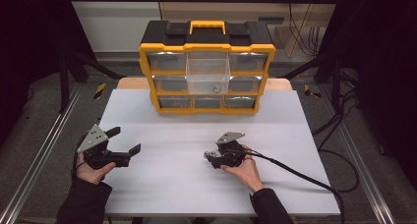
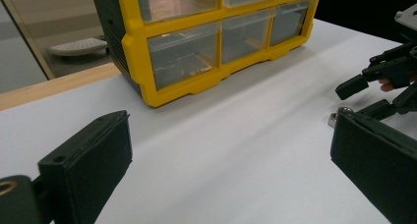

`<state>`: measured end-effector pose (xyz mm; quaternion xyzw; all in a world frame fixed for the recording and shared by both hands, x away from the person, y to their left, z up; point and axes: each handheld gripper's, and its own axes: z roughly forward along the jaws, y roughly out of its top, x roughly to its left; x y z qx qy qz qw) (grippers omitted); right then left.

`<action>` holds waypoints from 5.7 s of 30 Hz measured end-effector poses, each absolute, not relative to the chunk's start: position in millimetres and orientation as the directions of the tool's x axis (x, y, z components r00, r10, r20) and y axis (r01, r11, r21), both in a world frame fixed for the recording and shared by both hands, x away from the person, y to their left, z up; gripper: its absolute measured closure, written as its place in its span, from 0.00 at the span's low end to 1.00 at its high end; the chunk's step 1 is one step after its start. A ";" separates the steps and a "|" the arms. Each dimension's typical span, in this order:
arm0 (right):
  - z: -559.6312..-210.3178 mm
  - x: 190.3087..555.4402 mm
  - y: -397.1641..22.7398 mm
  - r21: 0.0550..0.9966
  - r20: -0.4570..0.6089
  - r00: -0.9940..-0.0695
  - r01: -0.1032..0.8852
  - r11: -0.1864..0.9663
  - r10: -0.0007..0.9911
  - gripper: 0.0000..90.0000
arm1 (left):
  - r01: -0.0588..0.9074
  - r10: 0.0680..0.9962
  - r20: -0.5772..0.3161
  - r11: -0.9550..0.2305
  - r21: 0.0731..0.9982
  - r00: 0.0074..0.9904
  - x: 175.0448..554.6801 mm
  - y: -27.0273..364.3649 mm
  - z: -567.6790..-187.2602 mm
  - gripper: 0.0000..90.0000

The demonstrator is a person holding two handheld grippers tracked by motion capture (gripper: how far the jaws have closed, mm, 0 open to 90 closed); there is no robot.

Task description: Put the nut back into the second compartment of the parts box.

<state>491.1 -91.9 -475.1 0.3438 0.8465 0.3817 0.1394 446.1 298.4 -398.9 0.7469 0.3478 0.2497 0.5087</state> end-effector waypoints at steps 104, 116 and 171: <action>-345.8 477.5 -133.1 0.859 0.001 -0.752 0.337 0.384 0.659 0.78 | 0.263 0.775 0.020 -0.239 0.935 0.631 445.7 298.4 -398.3 0.01; -310.0 480.0 -131.4 0.881 -0.019 -0.755 0.297 0.368 0.656 0.78 | 0.260 0.775 0.023 -0.239 0.935 0.631 445.7 299.3 -397.9 0.01; -213.0 504.8 -104.1 0.909 -0.086 -0.736 0.218 0.355 0.672 0.78 | 0.258 0.775 0.020 -0.234 0.937 0.632 445.1 299.7 -397.2 0.01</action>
